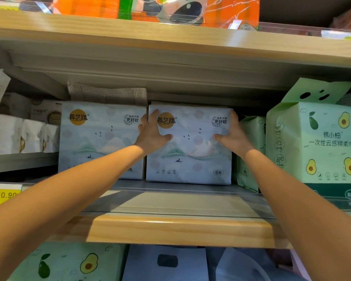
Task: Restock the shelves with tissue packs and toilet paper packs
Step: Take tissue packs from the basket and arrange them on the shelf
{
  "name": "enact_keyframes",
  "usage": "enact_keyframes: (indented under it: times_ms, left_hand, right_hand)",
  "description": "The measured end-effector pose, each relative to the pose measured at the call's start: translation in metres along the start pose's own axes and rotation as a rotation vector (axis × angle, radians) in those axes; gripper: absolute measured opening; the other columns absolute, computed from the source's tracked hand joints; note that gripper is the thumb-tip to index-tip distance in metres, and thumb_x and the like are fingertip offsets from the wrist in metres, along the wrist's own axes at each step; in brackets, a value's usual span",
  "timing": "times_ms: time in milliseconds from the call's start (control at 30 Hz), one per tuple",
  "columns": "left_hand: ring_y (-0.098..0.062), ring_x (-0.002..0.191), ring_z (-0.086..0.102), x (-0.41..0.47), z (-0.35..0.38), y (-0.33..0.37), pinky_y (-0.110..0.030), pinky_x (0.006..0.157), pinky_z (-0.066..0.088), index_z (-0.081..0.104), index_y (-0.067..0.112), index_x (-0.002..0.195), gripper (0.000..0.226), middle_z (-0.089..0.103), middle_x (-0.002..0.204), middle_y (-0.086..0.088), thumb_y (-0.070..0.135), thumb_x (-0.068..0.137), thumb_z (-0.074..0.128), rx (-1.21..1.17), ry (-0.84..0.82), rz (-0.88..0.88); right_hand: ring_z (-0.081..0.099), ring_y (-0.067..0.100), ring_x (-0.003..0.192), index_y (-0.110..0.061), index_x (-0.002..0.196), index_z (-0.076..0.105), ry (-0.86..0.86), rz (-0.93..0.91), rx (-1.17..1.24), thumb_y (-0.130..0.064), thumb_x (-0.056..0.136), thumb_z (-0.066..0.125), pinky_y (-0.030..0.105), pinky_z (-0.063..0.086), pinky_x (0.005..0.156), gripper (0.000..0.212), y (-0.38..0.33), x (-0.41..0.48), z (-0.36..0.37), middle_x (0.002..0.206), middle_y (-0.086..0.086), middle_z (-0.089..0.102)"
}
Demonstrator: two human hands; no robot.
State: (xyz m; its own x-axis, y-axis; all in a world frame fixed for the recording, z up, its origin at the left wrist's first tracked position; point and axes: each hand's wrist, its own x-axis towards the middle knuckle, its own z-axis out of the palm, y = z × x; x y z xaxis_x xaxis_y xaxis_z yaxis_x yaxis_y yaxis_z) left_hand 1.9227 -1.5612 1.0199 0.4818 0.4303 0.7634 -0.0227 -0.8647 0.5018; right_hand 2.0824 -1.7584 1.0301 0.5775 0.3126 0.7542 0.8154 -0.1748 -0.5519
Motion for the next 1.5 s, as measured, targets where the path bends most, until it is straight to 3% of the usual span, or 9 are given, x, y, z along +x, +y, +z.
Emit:
enact_keyframes:
  times_ms: [200,367,600,1033,1233,1500]
  left_hand:
    - [-0.035,0.14,0.016,-0.001,0.0,0.001,-0.041,0.109,0.028,0.014,0.028,0.149,0.087,0.008,0.154,-0.01,0.03,0.082,0.07,-0.006,0.008,0.005]
    - [-0.035,0.139,0.017,-0.002,-0.001,0.002,-0.041,0.108,0.028,0.014,0.027,0.149,0.087,0.011,0.153,-0.01,0.028,0.083,0.07,-0.013,0.018,0.025]
    - [-0.034,0.139,0.017,-0.004,-0.002,0.005,-0.041,0.108,0.027,0.012,0.027,0.15,0.087,0.011,0.153,-0.011,0.027,0.083,0.07,-0.047,0.055,0.059]
    - [-0.034,0.141,0.017,-0.006,-0.003,0.008,-0.043,0.106,0.029,0.008,0.027,0.15,0.091,0.011,0.153,-0.012,0.027,0.083,0.069,-0.07,0.109,0.092]
    - [-0.036,0.14,0.017,-0.005,-0.004,0.009,-0.044,0.106,0.03,0.008,0.028,0.15,0.091,0.011,0.153,-0.013,0.031,0.083,0.069,-0.065,0.132,0.086]
    - [-0.036,0.14,0.017,-0.004,-0.004,0.009,-0.047,0.106,0.03,0.009,0.03,0.15,0.091,0.01,0.153,-0.012,0.034,0.082,0.07,-0.066,0.136,0.083]
  right_hand:
    - [0.033,0.027,0.137,-0.021,0.153,0.004,0.01,-0.003,-0.013,-0.013,0.083,0.068,0.023,0.026,0.1,0.096,-0.003,-0.003,-0.002,0.151,0.011,0.025]
    - [0.037,0.028,0.133,-0.023,0.153,0.005,0.011,-0.012,-0.014,-0.015,0.079,0.07,0.038,0.033,0.11,0.099,-0.005,-0.006,-0.002,0.148,0.012,0.03]
    - [0.029,0.026,0.138,-0.023,0.153,0.003,0.053,-0.037,-0.002,-0.014,0.084,0.068,0.024,0.026,0.103,0.095,-0.009,-0.009,-0.004,0.152,0.012,0.023]
    - [0.023,0.024,0.144,-0.026,0.152,-0.005,0.05,-0.048,0.058,-0.018,0.083,0.069,0.039,0.026,0.116,0.102,-0.013,-0.013,-0.007,0.158,0.007,0.016]
    - [0.02,0.02,0.145,-0.024,0.152,-0.005,0.07,-0.063,0.09,-0.019,0.083,0.071,0.024,0.02,0.107,0.102,-0.013,-0.014,-0.008,0.159,0.005,0.013]
    - [0.023,0.021,0.143,-0.025,0.153,-0.002,0.079,-0.075,0.091,-0.022,0.084,0.071,0.024,0.022,0.106,0.1,-0.016,-0.018,-0.01,0.158,0.005,0.014]
